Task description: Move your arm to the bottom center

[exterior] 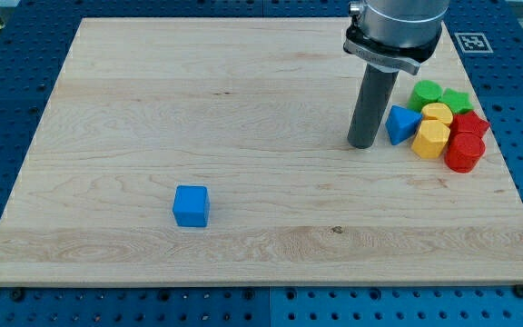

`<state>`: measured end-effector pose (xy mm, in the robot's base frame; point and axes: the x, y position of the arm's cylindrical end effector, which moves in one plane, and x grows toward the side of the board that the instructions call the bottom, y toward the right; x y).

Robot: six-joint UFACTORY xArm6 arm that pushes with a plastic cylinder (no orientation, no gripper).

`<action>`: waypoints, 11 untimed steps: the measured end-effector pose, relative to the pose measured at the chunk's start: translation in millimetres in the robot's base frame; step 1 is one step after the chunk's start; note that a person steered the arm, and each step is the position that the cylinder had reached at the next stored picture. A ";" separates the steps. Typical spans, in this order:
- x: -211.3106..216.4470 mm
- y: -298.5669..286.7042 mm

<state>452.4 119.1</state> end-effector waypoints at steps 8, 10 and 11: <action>61.9 -65.6; 140.1 -69.1; 159.5 -96.1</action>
